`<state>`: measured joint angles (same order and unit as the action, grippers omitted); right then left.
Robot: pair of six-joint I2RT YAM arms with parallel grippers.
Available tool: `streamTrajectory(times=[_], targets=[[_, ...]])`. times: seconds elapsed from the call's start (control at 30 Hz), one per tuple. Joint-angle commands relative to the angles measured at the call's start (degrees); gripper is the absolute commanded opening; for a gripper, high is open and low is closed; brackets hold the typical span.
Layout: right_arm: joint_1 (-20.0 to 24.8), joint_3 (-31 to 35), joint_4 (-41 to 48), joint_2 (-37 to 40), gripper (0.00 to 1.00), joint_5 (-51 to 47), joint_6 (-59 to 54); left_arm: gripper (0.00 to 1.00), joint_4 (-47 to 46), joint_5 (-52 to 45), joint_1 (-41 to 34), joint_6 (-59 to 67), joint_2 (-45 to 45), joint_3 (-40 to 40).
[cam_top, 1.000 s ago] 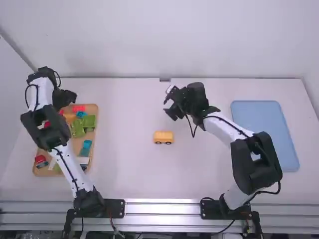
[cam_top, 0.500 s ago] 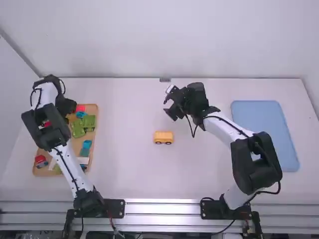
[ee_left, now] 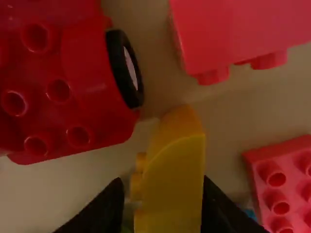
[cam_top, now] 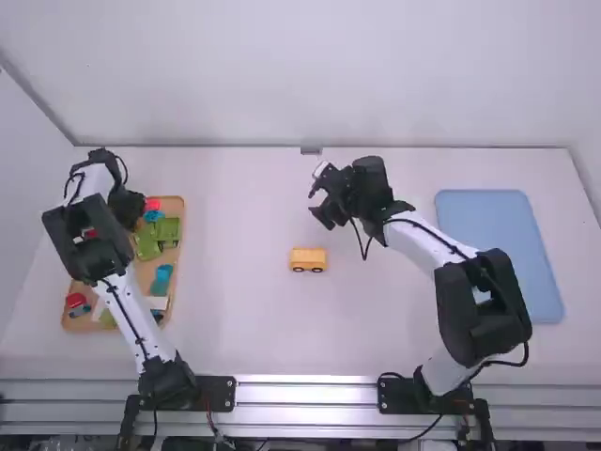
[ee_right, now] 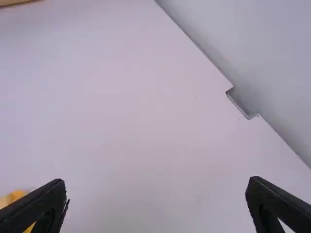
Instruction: Assemble lego blocks to make yellow taxi
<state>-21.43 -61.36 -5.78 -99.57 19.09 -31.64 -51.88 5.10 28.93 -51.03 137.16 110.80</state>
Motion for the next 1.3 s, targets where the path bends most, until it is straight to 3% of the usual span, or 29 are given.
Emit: streamTrajectory(times=[0.0,0.1,0.2,0.43,0.6,0.8,0.93,1.07,1.27], targets=[[0.0,0.4,0.1,1.8,0.98,0.1,0.2,0.36,0.4,0.3,0.0,0.3,0.5,-1.3],[0.0,0.4,0.2,1.8,0.98,0.1,0.2,0.13,1.0,0.3,0.0,0.3,0.5,-1.4],[0.0,0.4,0.2,1.8,0.98,0.1,0.2,0.07,0.7,0.3,0.0,1.7,0.5,-0.7],[0.0,0.4,-1.2,1.8,0.98,0.7,0.2,0.02,-8.2,-1.2,0.0,9.4,0.5,8.9],[-0.9,0.4,-5.9,1.8,0.98,6.7,1.0,0.02,-15.9,-1.2,0.0,13.4,-0.7,17.9],[-0.7,0.3,-15.2,1.0,0.98,11.1,11.3,0.02,-16.7,-1.2,-1.1,15.5,-5.2,17.6],[0.1,0.2,-19.3,-0.4,0.98,11.0,15.9,0.02,-10.2,-1.3,-3.1,16.0,-11.4,8.5],[1.0,0.2,-23.4,-2.4,0.98,11.2,21.4,0.02,2.8,-3.8,-5.2,18.4,-21.0,-8.1],[2.7,-0.1,-34.8,-6.0,0.98,19.3,31.8,0.02,26.0,-14.1,-9.9,34.2,-36.9,-33.6]])
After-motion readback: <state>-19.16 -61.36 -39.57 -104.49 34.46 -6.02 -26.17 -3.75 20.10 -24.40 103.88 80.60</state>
